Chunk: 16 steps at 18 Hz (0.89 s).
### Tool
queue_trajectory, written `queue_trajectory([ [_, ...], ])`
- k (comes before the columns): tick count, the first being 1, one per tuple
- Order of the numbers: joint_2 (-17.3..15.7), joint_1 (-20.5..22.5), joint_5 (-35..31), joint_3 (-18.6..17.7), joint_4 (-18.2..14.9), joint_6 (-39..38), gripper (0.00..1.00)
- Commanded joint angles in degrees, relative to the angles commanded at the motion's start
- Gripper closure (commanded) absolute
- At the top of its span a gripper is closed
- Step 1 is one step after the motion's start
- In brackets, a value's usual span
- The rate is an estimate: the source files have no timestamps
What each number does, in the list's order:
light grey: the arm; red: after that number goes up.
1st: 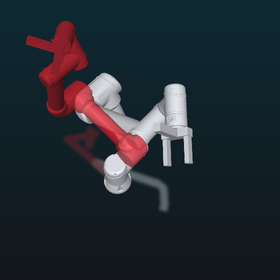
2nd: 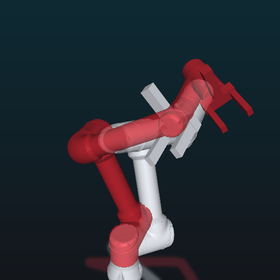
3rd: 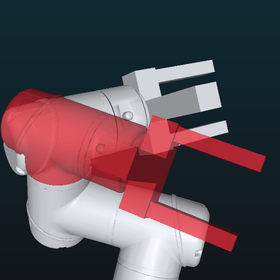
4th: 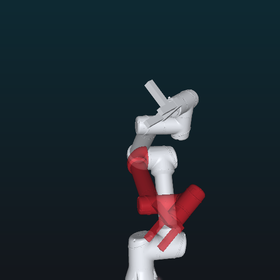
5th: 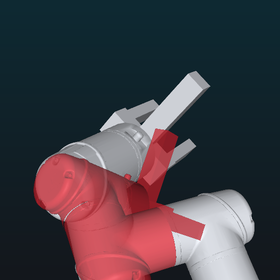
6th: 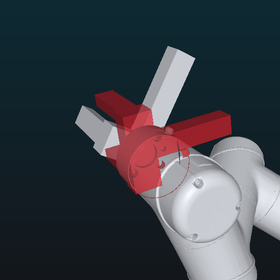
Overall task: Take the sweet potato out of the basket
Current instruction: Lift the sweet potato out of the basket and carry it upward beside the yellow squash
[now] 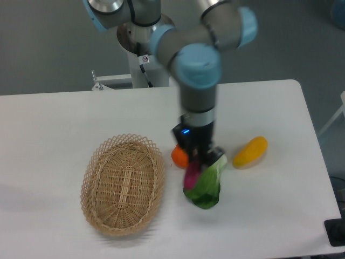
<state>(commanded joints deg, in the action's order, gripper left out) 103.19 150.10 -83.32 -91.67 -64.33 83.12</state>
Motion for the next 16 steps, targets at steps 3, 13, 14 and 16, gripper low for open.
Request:
queue_trajectory([
  [3,-0.79,3.96,0.0,0.61,-2.28,5.81,0.87],
  [13,-1.06,6.35,0.18,2.64,-5.63,7.85,0.87],
  [14,-0.97,6.35,0.18,2.64,-5.55,7.85,0.87],
  [16,-0.88,6.26,0.26,2.64,-5.46,7.5,0.87],
])
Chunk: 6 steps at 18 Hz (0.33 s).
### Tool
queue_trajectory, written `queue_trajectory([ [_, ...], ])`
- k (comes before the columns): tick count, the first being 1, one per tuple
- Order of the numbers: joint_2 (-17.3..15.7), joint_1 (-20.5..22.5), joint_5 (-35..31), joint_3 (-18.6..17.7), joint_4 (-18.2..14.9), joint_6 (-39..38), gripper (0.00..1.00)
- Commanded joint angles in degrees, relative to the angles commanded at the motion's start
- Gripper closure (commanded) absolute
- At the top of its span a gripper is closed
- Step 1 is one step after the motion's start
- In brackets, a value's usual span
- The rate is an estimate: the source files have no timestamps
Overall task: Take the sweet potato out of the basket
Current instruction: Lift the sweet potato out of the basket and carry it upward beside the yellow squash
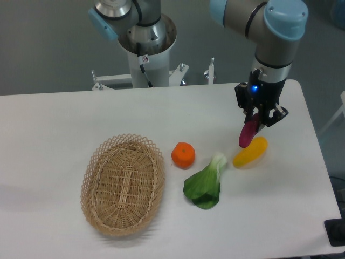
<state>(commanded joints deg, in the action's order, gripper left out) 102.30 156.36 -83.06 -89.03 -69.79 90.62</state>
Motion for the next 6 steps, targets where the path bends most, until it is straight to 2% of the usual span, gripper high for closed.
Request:
queue_trajectory([
  [6,0.0,0.0,0.0,0.35,-0.09,-0.09,0.87],
])
